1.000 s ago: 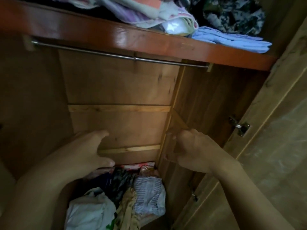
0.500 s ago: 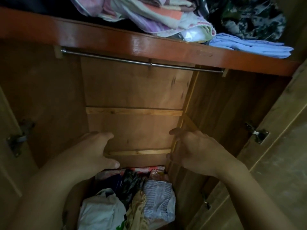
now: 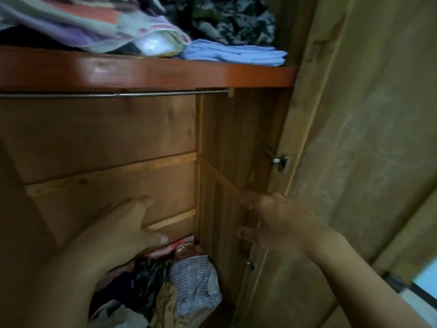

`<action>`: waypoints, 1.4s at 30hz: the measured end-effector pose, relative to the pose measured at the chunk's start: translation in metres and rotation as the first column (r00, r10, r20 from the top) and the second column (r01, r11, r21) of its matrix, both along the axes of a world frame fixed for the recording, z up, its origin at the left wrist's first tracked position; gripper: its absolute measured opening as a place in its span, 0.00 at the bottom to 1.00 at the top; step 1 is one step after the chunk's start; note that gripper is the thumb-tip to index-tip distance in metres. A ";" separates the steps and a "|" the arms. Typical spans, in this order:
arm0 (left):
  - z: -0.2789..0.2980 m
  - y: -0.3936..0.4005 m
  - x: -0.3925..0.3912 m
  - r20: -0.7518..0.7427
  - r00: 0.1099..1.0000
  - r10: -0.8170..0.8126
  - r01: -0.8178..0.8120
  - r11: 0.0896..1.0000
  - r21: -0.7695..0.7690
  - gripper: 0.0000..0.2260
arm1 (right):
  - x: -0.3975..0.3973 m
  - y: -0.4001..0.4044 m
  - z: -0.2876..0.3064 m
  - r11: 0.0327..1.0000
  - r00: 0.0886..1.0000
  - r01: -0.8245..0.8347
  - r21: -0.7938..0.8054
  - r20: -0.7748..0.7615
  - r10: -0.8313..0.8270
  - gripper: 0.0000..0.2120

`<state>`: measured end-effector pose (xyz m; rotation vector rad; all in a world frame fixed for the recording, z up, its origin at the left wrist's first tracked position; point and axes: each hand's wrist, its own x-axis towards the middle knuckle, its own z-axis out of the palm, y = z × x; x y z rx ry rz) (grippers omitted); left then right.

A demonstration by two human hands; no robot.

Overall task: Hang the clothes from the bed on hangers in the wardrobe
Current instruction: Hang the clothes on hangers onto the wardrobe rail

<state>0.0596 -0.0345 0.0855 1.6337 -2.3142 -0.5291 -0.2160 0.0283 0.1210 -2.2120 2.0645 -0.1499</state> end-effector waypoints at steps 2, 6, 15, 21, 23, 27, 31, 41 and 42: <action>0.007 -0.004 -0.022 -0.013 0.999 -0.044 0.044 0.999 0.019 0.32 | -0.016 0.014 0.003 0.998 0.998 0.055 0.006 -0.011 -0.055 0.23; 0.011 -0.008 -0.074 -0.075 0.977 -0.199 0.204 0.977 0.061 0.37 | -0.050 0.043 0.006 0.986 0.985 0.169 0.002 -0.031 -0.169 0.28; 0.013 0.010 -0.187 -0.071 0.829 -0.554 0.558 0.820 0.127 0.37 | -0.107 0.131 0.002 0.868 0.868 0.496 -0.017 -0.027 -0.496 0.31; 0.016 0.052 -0.257 -0.024 0.719 -0.695 0.688 0.707 0.165 0.36 | -0.132 0.202 -0.007 0.743 0.742 0.669 -0.013 -0.035 -0.669 0.25; 0.016 0.067 -0.280 -0.018 0.676 -0.736 0.726 0.663 0.184 0.36 | -0.136 0.226 -0.008 0.699 0.698 0.715 -0.024 -0.038 -0.715 0.29; 0.014 0.099 -0.317 0.015 0.559 -0.829 0.815 0.553 0.173 0.35 | -0.139 0.274 -0.010 0.607 0.608 0.793 -0.038 0.008 -0.794 0.32; 0.008 0.136 -0.349 0.038 0.424 -0.905 0.899 0.426 0.104 0.35 | -0.142 0.321 -0.017 0.508 0.509 0.860 -0.046 0.004 -0.861 0.32; -0.015 0.272 -0.418 0.179 0.068 -0.982 0.994 0.082 0.073 0.33 | -0.135 0.445 -0.044 0.235 0.236 0.972 -0.031 0.042 -0.971 0.32; -0.018 0.287 -0.424 0.174 0.039 -0.984 0.996 0.051 0.067 0.32 | -0.136 0.457 -0.047 0.213 0.214 0.977 -0.028 0.050 -0.976 0.32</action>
